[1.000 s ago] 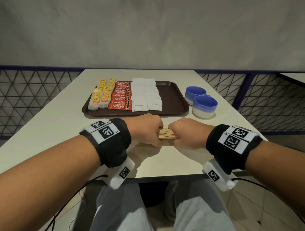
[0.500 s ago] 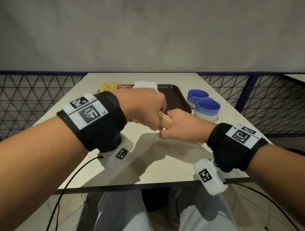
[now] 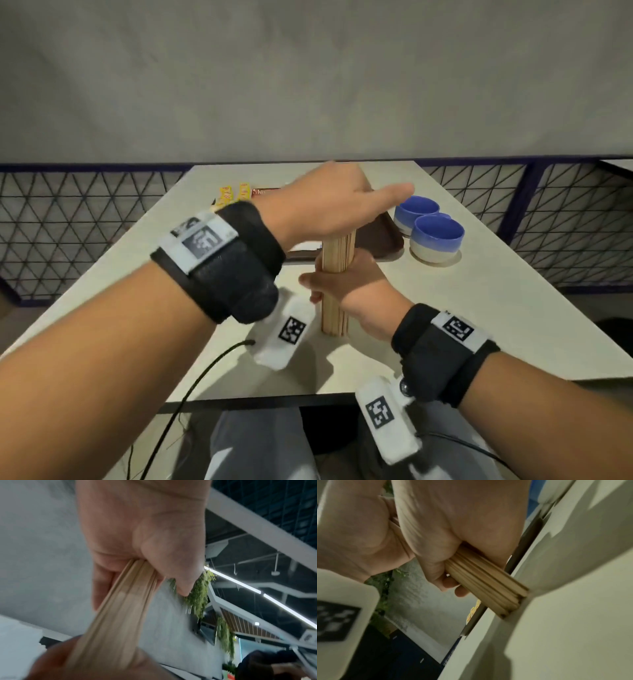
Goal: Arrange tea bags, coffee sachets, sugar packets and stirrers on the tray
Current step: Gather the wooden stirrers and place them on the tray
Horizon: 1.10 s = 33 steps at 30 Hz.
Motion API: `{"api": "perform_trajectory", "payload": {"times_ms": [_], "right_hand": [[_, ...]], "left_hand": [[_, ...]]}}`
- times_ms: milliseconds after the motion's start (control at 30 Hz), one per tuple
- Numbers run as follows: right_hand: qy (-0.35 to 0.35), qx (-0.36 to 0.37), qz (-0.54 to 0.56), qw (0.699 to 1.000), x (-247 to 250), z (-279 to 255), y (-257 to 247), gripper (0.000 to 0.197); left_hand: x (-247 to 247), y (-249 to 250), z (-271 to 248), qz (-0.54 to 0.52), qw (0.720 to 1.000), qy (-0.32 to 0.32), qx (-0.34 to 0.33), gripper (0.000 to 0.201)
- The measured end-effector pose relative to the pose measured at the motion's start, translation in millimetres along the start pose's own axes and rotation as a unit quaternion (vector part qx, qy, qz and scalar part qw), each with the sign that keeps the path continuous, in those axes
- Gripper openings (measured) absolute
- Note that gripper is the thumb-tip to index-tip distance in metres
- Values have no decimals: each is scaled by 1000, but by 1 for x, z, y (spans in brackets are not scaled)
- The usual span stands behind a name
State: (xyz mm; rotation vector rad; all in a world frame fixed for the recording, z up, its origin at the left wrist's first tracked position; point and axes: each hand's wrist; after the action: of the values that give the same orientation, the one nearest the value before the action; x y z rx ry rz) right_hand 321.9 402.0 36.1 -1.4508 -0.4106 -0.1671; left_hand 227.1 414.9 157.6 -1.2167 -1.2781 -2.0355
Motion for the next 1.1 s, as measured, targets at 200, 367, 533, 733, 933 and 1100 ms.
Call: {"api": "perform_trajectory", "payload": {"times_ms": [200,367,533,733,933,1100], "right_hand": [[23,41,58,997,9,4,-15,15],[-3,-10,27,1000,-1,-7,7,24],[3,-4,32,999,-3,-8,6,25],[17,3,19,1000,-2,-14,3,22],[-13,-37,94,995,-4,-23,9,16],[-19,26,58,998,10,-12,-6,24]], "left_hand": [[12,8,6,-7,996,75,-44,49],[-9,1,-6,29,999,25,-28,36],[-3,1,-9,36,997,54,-45,39],[-7,8,-14,23,992,91,-80,41],[-11,-3,-15,-129,984,103,-63,34],[-6,3,-14,-505,852,124,-57,13]]}}
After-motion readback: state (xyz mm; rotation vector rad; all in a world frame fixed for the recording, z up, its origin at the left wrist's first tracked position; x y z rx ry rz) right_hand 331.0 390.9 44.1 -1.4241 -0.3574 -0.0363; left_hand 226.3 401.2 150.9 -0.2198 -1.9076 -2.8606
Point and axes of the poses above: each hand's wrist, its own z-axis towards the middle knuckle, its own x-axis out of the back of the hand, y = z × x, and after that the axes turned 9 degrees about -z, right-handed
